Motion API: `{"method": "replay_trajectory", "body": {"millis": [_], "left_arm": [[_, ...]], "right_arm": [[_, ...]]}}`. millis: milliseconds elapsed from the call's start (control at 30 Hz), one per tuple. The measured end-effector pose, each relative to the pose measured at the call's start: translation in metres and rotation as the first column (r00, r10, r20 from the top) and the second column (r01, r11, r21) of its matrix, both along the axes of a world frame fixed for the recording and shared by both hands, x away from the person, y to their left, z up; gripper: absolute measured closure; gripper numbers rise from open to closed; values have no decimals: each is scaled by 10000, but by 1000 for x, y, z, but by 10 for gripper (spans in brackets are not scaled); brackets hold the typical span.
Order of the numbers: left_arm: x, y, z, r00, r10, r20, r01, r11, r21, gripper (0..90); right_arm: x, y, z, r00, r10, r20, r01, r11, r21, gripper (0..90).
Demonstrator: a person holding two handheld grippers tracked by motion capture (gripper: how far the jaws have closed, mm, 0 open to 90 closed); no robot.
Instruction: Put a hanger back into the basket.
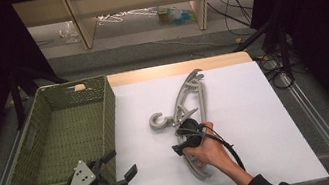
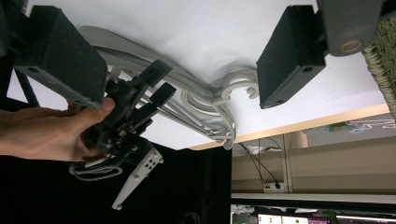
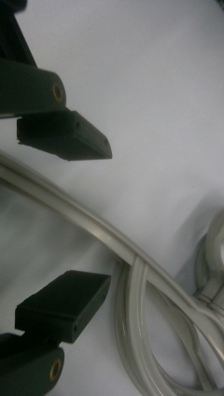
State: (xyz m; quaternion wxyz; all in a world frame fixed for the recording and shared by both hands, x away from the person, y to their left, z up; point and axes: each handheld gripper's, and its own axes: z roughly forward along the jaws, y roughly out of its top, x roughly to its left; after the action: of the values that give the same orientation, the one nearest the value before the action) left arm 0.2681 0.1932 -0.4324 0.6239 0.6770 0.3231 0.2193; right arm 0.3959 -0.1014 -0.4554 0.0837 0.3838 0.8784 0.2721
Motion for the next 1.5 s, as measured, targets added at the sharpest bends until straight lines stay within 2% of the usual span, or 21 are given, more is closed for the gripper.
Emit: {"method": "replay_trajectory", "body": {"millis": [167,200,300,433,467,600,700,800,833,933,1067,1200,1267,1400,1500], "left_arm": [[1,0,0,10000,-96,19,96,9999,30,160],[0,0,0,9999,-100,12,100,9999,40,160],[0,0,0,10000,-73,-19,73,10000,29,161],[0,0,0,10000,-65,-41,65,10000,-17,161],[0,0,0,10000,-82,-30,82,10000,-6,162],[0,0,0,10000,-76,-40,76,10000,-9,161],[0,0,1,10000,-79,-28,79,10000,-13,161],[1,1,1,10000,-75,-31,75,10000,-15,162],[1,1,1,10000,-68,-23,68,10000,-25,162],[1,2,1,10000,-92,10,92,10000,-7,162],[1,2,1,10000,-53,-29,53,10000,-31,162],[1,2,1,10000,-39,-53,38,10000,-56,162],[1,2,1,10000,-49,-42,49,10000,-38,162],[1,2,1,10000,-36,-51,36,10000,-18,163],[1,3,1,10000,-31,-48,31,10000,9,162]], "right_arm": [[10,-2,-5,9994,-134,-306,134,9999,0,416],[13,-2,-7,9984,-246,-508,248,9997,42,432],[16,-1,-8,9982,-265,-544,273,9995,146,458],[20,0,-10,9964,-112,-845,120,9999,96,487],[20,1,-8,9963,-101,-853,118,9997,196,551],[20,3,-6,9968,-5,-801,8,10000,35,564],[20,2,-6,9955,-164,-934,170,9998,58,579],[20,1,-6,9960,-174,-877,179,9998,50,589],[19,1,-5,9957,-190,-903,190,9998,-9,633],[19,-1,-4,9959,-220,-880,234,9996,145,646],[19,-4,-1,9935,-196,-1120,210,9997,110,655],[18,-8,4,9941,-269,-1054,323,9983,493,664],[17,-9,6,9933,-250,-1129,308,9983,495,665],[14,-14,13,9958,-102,-905,147,9987,492,668],[4,-29,24,9970,-152,-761,214,9965,812,681]]}}
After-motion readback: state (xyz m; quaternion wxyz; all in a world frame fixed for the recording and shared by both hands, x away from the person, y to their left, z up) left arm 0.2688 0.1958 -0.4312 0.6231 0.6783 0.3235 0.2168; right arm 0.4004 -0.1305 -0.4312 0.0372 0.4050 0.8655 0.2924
